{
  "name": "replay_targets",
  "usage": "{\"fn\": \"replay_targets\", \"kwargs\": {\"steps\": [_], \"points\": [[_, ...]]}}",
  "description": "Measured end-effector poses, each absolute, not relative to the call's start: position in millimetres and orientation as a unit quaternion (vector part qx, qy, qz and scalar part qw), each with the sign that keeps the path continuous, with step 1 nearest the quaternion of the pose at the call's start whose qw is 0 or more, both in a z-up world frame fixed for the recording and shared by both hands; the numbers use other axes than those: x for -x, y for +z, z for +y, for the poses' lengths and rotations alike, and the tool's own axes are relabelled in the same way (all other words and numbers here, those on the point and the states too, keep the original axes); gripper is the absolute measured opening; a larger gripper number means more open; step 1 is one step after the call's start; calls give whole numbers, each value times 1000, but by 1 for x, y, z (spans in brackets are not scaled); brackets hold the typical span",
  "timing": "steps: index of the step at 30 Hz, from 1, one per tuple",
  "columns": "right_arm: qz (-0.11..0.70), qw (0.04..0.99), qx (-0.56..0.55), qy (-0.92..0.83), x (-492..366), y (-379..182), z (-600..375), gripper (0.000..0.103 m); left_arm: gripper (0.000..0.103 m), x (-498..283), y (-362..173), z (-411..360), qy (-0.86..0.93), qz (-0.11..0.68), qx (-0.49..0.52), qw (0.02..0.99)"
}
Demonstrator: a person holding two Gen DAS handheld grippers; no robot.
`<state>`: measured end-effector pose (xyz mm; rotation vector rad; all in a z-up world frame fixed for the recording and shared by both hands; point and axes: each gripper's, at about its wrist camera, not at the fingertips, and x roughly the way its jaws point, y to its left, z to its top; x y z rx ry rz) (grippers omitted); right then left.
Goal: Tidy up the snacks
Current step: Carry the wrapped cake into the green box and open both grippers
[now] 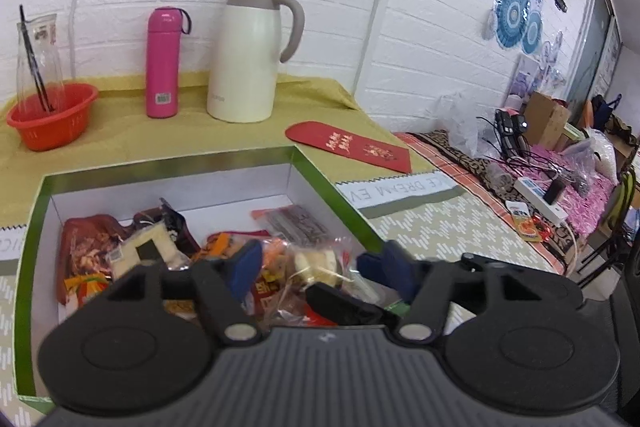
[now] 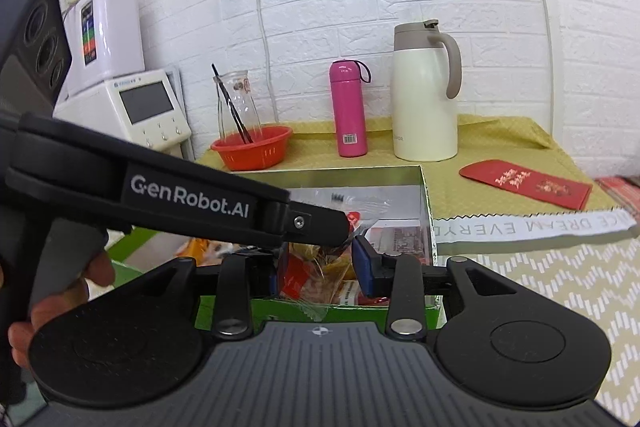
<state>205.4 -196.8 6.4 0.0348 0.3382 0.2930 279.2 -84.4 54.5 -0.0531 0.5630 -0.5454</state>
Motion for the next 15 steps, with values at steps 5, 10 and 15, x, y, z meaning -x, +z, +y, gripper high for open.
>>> {"fn": "replay_targets", "kwargs": {"steps": [5,10,15], "points": [[161,978,-2,136,-201,4,-194,103,90,-277,55,-76,-246,266,34,932],[163,978,4,130,-196,3,-192,103,95,-269,58,-67,-226,251,47,940],[165,978,-6,127,-188,9,-193,103,95,-259,64,-64,-215,253,48,942]]}}
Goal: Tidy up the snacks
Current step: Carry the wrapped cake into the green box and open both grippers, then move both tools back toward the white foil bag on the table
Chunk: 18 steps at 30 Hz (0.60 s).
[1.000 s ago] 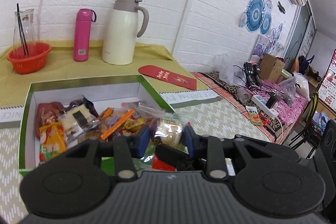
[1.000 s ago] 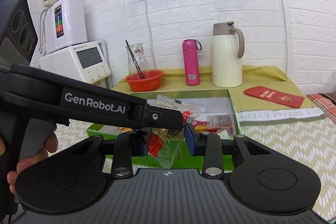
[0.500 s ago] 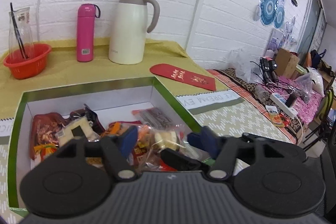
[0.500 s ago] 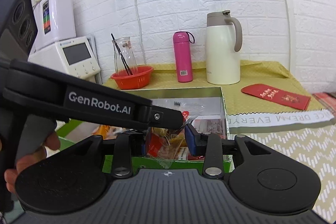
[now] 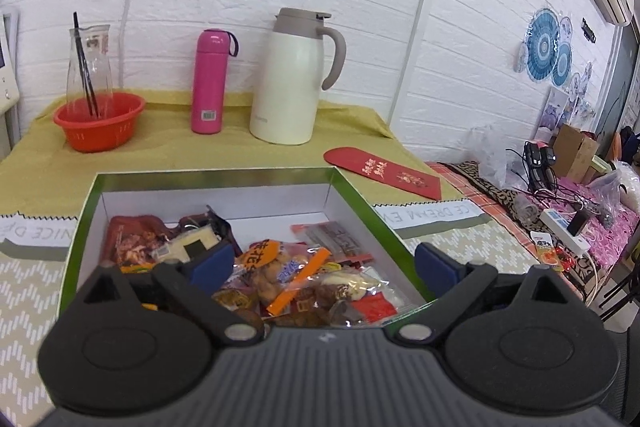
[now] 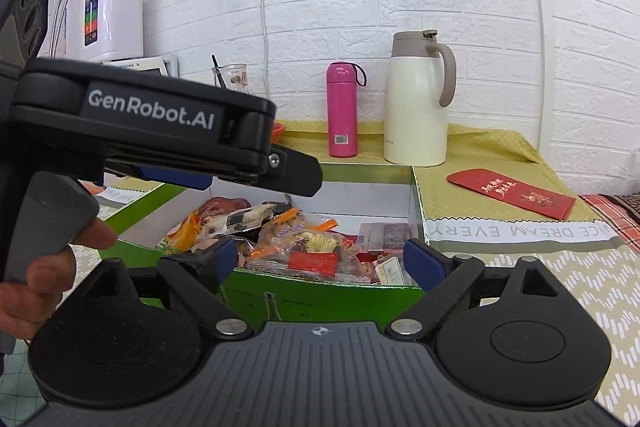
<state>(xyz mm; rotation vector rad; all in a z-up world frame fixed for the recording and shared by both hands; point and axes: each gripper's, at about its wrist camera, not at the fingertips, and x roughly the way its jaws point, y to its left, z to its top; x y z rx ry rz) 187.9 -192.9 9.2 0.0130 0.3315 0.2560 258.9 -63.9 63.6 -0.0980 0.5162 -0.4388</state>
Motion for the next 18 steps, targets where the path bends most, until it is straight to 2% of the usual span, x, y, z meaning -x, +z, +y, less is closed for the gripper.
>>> {"fn": "replay_targets", "kwargs": {"steps": [18], "points": [[176,978,-8,111,-127,10,-201,103,95,-192,65,-62,-182,277,48,942]]}}
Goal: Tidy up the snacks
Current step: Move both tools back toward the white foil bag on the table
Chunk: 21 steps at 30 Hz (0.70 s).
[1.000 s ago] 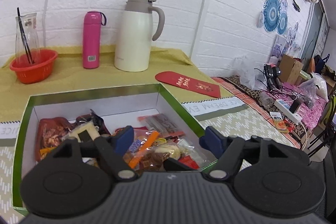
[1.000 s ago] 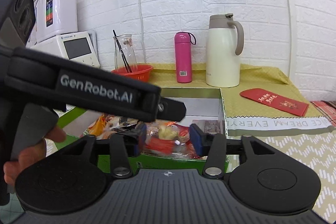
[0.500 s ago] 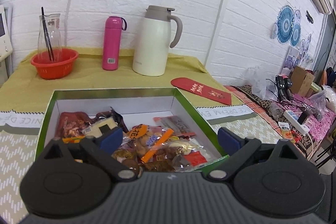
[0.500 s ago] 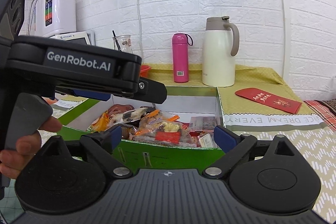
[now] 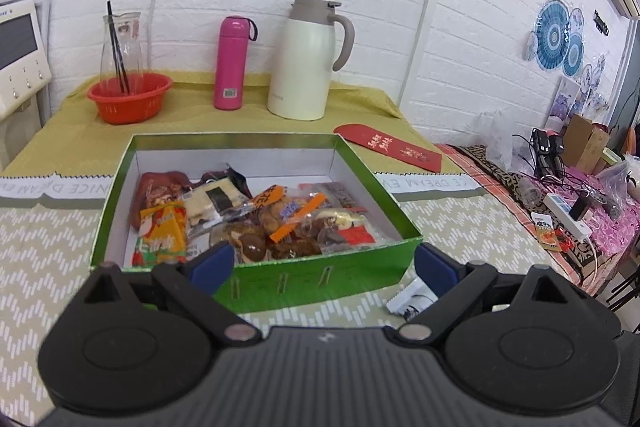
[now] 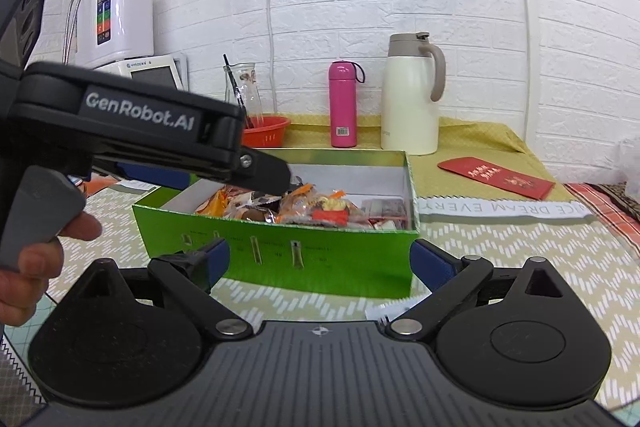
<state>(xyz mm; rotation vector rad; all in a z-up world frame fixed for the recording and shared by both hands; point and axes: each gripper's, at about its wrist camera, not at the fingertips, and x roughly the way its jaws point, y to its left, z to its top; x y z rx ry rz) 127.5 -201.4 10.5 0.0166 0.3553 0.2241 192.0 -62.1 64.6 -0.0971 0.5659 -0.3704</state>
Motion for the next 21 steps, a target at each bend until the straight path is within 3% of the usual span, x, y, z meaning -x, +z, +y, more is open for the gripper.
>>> {"fn": "replay_targets", "kwargs": {"steps": [12,21], "points": [[211,975,17,61,-89,-15,-233,103,95,-144,20,-79,-166,307,28,937],[271,959,66,57,-136,-24,-245,103,95,-129,-1,-55,-154,333,55,928]]}}
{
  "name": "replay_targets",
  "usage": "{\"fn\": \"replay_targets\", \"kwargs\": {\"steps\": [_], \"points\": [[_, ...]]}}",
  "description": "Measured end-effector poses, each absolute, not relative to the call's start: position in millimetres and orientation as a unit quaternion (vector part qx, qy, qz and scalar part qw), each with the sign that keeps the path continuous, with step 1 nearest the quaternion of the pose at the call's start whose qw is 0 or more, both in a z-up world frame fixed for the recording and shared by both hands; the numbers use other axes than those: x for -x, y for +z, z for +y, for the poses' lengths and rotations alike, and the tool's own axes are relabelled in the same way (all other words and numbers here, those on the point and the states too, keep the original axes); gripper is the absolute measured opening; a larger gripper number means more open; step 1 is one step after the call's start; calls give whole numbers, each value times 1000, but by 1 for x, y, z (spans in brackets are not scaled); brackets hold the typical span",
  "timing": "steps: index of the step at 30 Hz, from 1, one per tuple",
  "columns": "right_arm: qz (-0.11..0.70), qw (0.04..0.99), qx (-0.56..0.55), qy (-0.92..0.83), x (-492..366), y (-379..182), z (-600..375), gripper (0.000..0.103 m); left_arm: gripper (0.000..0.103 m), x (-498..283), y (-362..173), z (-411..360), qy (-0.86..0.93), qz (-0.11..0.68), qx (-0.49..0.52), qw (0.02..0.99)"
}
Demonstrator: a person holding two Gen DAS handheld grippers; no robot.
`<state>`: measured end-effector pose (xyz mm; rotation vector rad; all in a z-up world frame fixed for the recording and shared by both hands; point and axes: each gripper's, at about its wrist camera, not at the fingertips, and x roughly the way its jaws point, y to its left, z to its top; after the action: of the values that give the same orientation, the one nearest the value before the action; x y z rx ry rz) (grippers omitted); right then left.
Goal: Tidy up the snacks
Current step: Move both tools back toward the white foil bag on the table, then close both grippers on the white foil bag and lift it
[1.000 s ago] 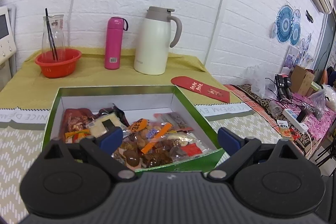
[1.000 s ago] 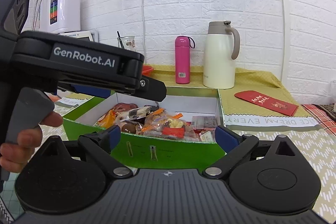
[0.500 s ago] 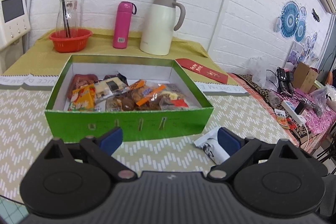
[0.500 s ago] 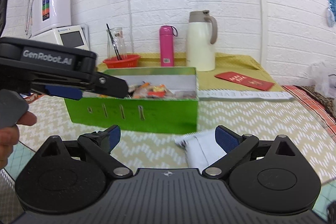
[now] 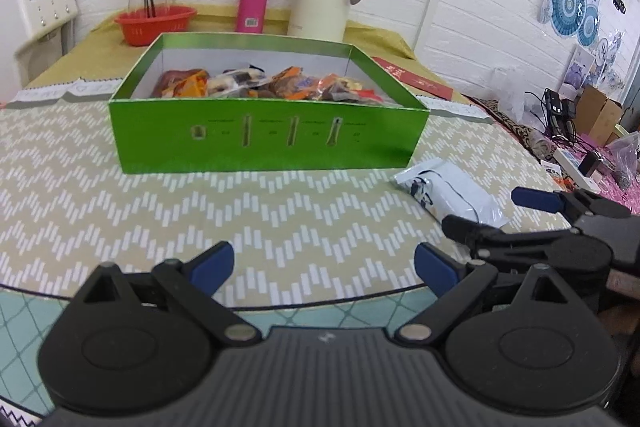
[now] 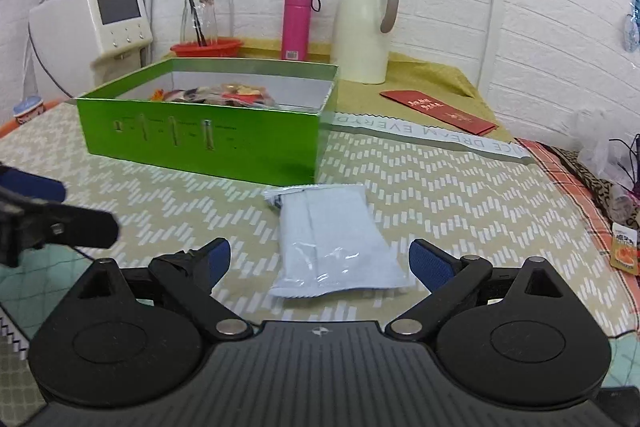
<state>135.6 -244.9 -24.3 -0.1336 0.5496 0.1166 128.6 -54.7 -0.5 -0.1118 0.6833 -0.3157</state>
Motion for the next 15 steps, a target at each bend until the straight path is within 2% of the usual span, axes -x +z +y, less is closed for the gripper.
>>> {"fn": "replay_targets", "kwargs": {"steps": [5,15], "points": [[314,946,46,62,-161,-33,-248,103,95,-122,-3,-39,-148,338,66,927],[294,917,109,247,-109,-30,-172,103,95,-116,-9,-16,-164,352,107,915]]}}
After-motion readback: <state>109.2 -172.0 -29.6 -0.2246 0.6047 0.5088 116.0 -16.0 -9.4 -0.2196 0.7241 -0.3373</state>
